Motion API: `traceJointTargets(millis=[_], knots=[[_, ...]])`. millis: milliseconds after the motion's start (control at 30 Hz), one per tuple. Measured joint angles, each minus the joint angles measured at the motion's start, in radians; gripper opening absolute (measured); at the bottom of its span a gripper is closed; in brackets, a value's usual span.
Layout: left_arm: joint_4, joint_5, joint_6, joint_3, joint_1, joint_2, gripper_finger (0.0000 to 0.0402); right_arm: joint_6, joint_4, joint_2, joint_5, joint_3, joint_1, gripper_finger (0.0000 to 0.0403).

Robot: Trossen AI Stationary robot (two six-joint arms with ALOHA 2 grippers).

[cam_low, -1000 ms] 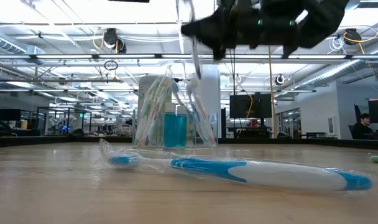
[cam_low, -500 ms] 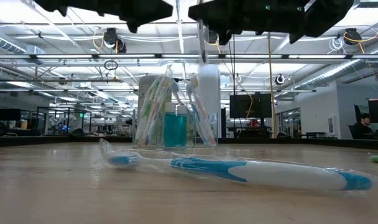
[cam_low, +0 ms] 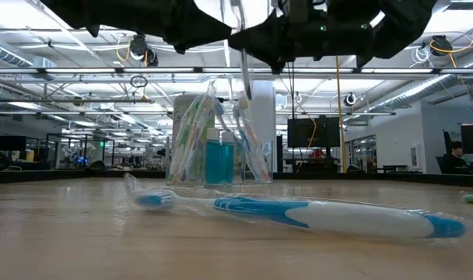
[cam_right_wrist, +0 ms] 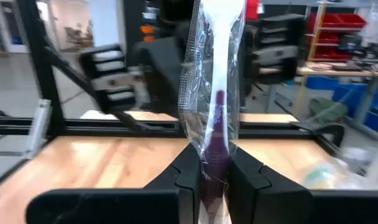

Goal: Pick & Place toothbrushing station
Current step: Put the left violet toothbrush into the left side of the transparent organizer

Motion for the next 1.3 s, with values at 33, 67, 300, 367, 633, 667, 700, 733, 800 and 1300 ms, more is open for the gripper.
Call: traceJointTargets(millis=[33, 67, 300, 367, 633, 667, 700, 733, 800, 1300], knots=[[-0.006, 0.000, 0.000, 0.000, 0.000, 0.000, 0.0088, 0.000, -0.006, 0.000, 0.001, 0.000, -0.004, 0.0035], [-0.007, 0.000, 0.000, 0.000, 0.000, 0.001, 0.0088, 0.000, -0.013, 0.000, 0.002, 0.000, -0.008, 0.0035], [0.029, 0.004, -0.004, 0.000, 0.005, 0.000, 0.0088, 0.023, -0.019, 0.000, -0.001, 0.001, -0.021, 0.0035], [0.050, 0.036, -0.016, 0.000, 0.011, 0.000, 0.0088, 0.026, -0.018, 0.000, -0.001, 0.001, -0.021, 0.0035], [0.104, 0.135, -0.218, 0.000, 0.046, 0.000, 0.0088, 0.053, 0.086, 0.061, -0.002, 0.002, -0.016, 0.0036], [0.101, 0.136, -0.239, 0.000, 0.051, 0.000, 0.0088, 0.053, 0.104, 0.076, -0.002, 0.006, -0.015, 0.0036], [0.098, 0.136, -0.252, 0.000, 0.057, 0.000, 0.0088, 0.053, 0.119, 0.093, -0.003, 0.017, -0.014, 0.0036], [0.095, 0.136, -0.255, 0.000, 0.060, 0.001, 0.0088, 0.053, 0.128, 0.106, -0.002, 0.025, -0.014, 0.0036], [0.085, 0.136, -0.255, 0.000, 0.061, 0.007, 0.0088, 0.053, 0.138, 0.118, -0.001, 0.026, -0.014, 0.0036], [0.072, 0.136, -0.205, 0.001, 0.061, 0.008, 0.0088, 0.098, 0.184, 0.119, -0.001, 0.037, -0.016, 0.0036]])
